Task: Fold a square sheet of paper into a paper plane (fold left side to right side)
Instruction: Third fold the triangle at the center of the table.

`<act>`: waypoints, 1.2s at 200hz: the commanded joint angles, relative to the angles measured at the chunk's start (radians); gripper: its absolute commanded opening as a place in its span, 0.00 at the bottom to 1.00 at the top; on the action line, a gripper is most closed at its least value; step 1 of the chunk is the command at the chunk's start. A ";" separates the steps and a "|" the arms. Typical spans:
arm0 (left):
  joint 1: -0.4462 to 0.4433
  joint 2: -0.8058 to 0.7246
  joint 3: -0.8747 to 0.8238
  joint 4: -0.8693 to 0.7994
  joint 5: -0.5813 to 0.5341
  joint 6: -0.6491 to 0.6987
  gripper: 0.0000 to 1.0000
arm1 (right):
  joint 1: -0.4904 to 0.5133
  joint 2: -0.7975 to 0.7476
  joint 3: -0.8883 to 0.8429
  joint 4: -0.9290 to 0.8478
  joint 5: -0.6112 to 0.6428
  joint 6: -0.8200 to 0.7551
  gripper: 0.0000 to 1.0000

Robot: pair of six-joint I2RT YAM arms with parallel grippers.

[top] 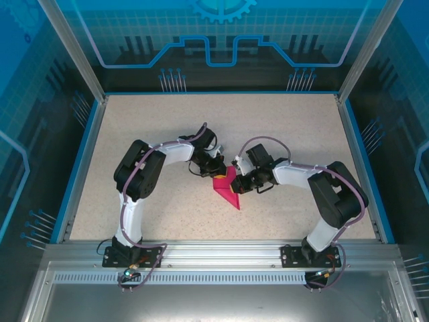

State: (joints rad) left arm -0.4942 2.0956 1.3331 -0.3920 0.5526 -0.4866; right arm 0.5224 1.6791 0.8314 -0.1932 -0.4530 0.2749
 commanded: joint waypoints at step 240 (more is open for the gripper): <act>-0.023 0.052 0.001 -0.068 -0.054 0.024 0.01 | -0.039 0.062 0.023 -0.029 0.015 0.025 0.00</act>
State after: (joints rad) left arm -0.5007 2.0991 1.3388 -0.3954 0.5472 -0.4866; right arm 0.5026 1.7496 0.8532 -0.1944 -0.4271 0.2962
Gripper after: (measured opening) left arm 0.050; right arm 0.042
